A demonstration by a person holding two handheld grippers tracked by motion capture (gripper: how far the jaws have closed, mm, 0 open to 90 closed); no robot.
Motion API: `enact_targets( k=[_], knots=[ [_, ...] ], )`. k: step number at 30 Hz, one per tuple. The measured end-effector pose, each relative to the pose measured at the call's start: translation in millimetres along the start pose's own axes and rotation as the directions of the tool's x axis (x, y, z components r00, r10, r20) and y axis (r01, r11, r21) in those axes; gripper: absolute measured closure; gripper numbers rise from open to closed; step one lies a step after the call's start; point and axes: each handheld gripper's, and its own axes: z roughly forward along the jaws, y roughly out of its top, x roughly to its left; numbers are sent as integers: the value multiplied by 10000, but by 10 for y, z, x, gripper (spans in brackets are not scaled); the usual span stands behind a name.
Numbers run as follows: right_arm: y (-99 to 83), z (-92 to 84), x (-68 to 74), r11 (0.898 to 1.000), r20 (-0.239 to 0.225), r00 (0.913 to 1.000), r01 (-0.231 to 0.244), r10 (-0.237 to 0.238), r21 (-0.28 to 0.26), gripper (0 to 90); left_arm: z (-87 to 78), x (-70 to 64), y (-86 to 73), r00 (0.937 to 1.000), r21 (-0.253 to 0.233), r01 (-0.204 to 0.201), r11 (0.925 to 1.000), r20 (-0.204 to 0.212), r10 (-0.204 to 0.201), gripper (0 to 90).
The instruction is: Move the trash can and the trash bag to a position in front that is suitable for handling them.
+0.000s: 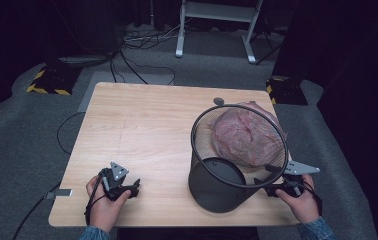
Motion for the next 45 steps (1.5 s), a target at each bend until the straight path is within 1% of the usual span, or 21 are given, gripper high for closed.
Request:
enact_targets(
  k=[3,7,9,10,16,20,21,22,23,25,26,27,28,29,32,34,37,39,41,45],
  knots=[
    [23,43,32,10000,-301,9995,85,-86,-36,270,-3,20,-20,10000,73,93,9999,13,-93,190],
    [93,146,123,9998,-472,9987,209,-210,-10,270,-19,33,-23,9999,3,153,9999,49,-153,190],
    [126,197,164,9996,-571,9980,275,-273,30,269,-22,37,-25,9997,-45,234,9997,16,-234,190],
    [144,229,186,9994,-625,9975,331,-328,34,268,-25,47,-26,9998,-35,181,9998,1,-181,190],
    [244,397,285,9980,-907,9941,605,-588,159,266,-44,94,-45,9995,-88,289,9995,-100,-289,191],
    [292,477,334,9972,-1076,9916,731,-712,135,266,-60,123,-52,9995,-98,276,9996,-136,-278,195],
    [307,492,334,9969,-1174,9903,772,-747,173,265,-62,123,-53,9994,-111,325,9994,-127,-327,195],
    [317,496,321,9971,-1230,9898,739,-713,169,265,-67,128,-54,9995,-110,290,9995,-121,-291,195],
    [327,492,289,9977,-1253,9900,669,-649,123,266,-74,134,-55,9995,-120,275,9996,-121,-276,195],
    [347,466,183,9988,-1061,9932,481,-470,78,268,-86,146,-56,9995,-150,290,9995,-144,-292,196],
    [354,455,115,9992,-829,9958,398,-389,91,269,-89,154,-58,9994,-177,307,9994,-149,-309,197],
    [361,446,41,9993,-503,9982,346,-338,137,270,-94,165,-60,9995,-166,295,9994,-146,-297,199],
    [367,439,-33,9994,-201,9994,270,-266,217,269,-93,167,-63,9991,-238,400,9989,-146,-403,199],
    [375,437,-106,9995,49,9998,181,-183,249,269,-100,175,-67,9991,-217,383,9990,-154,-387,200],
    [400,457,-302,9995,664,9977,-125,105,300,261,-109,199,-75,9994,-217,282,9994,-214,-287,199],
    [409,511,-420,9984,929,9953,-307,262,471,258,-116,208,-80,9992,-276,308,9991,-256,-315,201],
    [411,596,-519,9961,1109,9930,-495,412,731,251,-122,215,-86,9993,-308,264,9992,-245,-272,206],
    [408,666,-568,9939,1227,9918,-479,355,992,250,-117,216,-91,9995,-264,171,9995,-255,-178,205],
    [398,714,-588,9920,1240,9917,-493,348,1163,251,-113,217,-96,9997,-202,88,9998,-241,-93,203],
    [342,803,-607,9865,1170,9925,-537,357,1550,252,-115,218,-99,9998,-208,77,9998,-197,-81,202]
  ],
)
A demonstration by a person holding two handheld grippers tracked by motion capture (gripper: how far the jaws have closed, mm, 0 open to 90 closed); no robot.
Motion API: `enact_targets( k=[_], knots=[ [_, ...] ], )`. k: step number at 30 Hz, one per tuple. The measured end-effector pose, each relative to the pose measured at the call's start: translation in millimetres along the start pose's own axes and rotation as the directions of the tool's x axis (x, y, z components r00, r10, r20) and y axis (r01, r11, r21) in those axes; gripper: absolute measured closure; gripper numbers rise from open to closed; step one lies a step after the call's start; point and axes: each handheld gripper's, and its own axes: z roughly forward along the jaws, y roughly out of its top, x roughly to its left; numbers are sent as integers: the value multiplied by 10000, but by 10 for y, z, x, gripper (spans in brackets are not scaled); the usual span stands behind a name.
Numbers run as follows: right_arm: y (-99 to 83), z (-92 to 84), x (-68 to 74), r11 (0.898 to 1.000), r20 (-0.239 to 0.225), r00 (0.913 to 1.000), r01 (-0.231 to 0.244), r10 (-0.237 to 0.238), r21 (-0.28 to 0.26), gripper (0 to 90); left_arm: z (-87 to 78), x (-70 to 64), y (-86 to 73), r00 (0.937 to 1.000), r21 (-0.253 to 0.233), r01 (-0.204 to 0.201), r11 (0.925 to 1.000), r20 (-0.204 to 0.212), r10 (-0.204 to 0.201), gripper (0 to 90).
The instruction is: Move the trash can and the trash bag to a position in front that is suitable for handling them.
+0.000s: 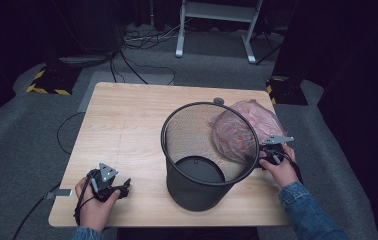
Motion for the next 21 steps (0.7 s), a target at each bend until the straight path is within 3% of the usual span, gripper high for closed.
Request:
enact_targets(
  k=[3,8,21],
  knots=[
    [-62,63,1,9993,-27,10000,-41,42,373,251,3,1,-5,10000,-24,63,10000,15,-63,202],
    [-168,75,5,9996,-126,9998,-161,163,221,249,3,5,-9,10000,19,46,10000,29,-46,204],
    [-570,-361,256,9988,-539,9984,191,-167,451,256,11,19,5,10000,5,8,10000,13,-8,202]
  ],
)
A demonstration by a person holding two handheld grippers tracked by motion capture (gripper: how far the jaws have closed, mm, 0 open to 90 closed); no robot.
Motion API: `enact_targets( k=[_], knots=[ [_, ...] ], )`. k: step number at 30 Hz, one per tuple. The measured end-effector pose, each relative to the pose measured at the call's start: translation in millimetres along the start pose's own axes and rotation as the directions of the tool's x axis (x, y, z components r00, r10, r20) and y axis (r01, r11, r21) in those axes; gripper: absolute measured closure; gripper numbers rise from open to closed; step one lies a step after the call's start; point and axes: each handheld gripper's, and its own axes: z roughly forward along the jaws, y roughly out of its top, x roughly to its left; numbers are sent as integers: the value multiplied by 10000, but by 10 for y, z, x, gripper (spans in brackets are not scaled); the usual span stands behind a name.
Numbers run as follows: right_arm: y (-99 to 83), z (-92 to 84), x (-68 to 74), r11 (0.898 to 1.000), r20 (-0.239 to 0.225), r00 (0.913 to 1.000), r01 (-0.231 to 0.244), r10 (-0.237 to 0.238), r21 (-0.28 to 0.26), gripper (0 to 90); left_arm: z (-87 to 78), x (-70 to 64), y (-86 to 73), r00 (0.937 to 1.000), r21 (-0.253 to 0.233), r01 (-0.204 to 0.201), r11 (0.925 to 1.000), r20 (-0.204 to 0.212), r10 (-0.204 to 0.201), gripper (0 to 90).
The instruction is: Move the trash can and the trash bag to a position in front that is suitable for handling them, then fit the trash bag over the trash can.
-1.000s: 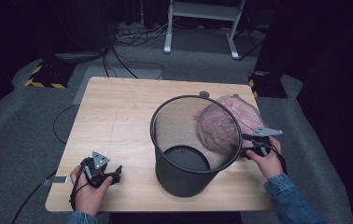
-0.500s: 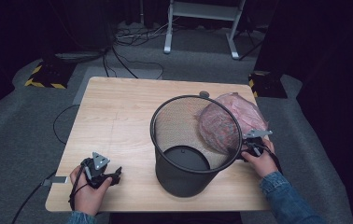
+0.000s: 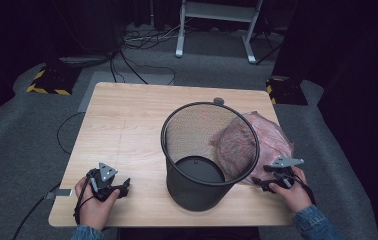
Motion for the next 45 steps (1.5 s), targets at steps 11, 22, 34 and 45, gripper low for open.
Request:
enact_targets(
  k=[11,22,34,45],
  knots=[
    [-385,-355,240,10000,-63,10000,4,-4,54,256,0,5,-1,10000,-15,34,10000,9,-34,202],
    [-411,-744,350,9975,-55,9997,-228,225,-676,261,5,4,-3,10000,11,13,10000,15,-13,203],
    [-104,-907,151,9886,429,9989,-118,184,-1500,237,21,12,10,10000,8,68,10000,10,-68,204],
    [150,-675,-57,9886,607,9980,-58,151,-1508,166,-22,48,-37,10000,52,12,10000,-83,-12,206]
  ],
)
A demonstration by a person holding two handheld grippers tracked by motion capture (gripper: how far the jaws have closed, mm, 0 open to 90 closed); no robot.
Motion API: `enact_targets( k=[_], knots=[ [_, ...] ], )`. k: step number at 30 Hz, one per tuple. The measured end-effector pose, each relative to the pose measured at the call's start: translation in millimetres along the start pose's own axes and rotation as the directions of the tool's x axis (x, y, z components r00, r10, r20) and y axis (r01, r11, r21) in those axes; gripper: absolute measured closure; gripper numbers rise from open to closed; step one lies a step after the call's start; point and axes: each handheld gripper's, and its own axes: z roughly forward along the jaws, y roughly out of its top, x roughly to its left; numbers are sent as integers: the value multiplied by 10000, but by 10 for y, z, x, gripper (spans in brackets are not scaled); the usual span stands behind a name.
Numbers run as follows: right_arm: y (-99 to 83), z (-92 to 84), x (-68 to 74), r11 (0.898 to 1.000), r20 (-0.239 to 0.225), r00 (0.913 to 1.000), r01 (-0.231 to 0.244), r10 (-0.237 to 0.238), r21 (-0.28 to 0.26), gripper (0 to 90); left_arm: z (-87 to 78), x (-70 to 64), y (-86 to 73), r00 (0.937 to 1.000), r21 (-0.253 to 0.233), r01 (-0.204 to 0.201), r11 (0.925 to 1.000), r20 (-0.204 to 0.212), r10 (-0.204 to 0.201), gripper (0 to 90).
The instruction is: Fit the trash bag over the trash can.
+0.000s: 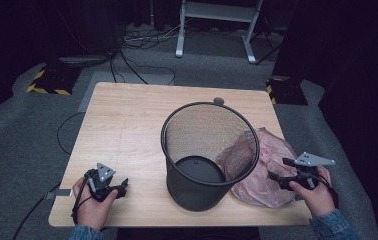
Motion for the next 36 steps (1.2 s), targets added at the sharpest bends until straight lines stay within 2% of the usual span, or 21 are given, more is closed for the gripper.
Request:
enact_targets(
  k=[2,10,15,20,23,28,31,33,36],
  knots=[
    [27,64,-27,9999,-21,9999,121,-121,-28,160,-6,2,-4,10000,-26,36,10000,-55,-36,206],
    [72,325,-87,9999,36,10000,-57,58,-98,160,3,5,-27,10000,24,26,10000,-18,-26,206],
    [11,507,-71,9997,43,9999,-93,92,223,161,12,1,-29,10000,46,13,10000,-16,-12,206],
    [-83,697,-69,9970,-3,9978,-668,669,381,159,14,0,-30,10000,43,-6,10000,-3,6,209],
    [-155,802,-69,9962,134,9976,-684,678,542,157,11,7,-31,10000,54,-30,10000,16,30,209],
    [-196,849,-29,9966,306,9989,-381,360,727,159,18,3,-35,10000,70,-9,10000,8,9,213],
    [-201,845,-25,9958,308,9981,-558,537,727,173,18,0,-34,10000,86,-71,9999,33,70,214],
    [-204,838,-24,9962,299,9981,-562,544,664,232,15,2,-34,9999,132,-111,9999,60,110,214],
    [-216,809,-18,9980,113,9988,-488,484,410,426,18,3,-37,10000,92,-15,10000,68,14,214]
  ],
)
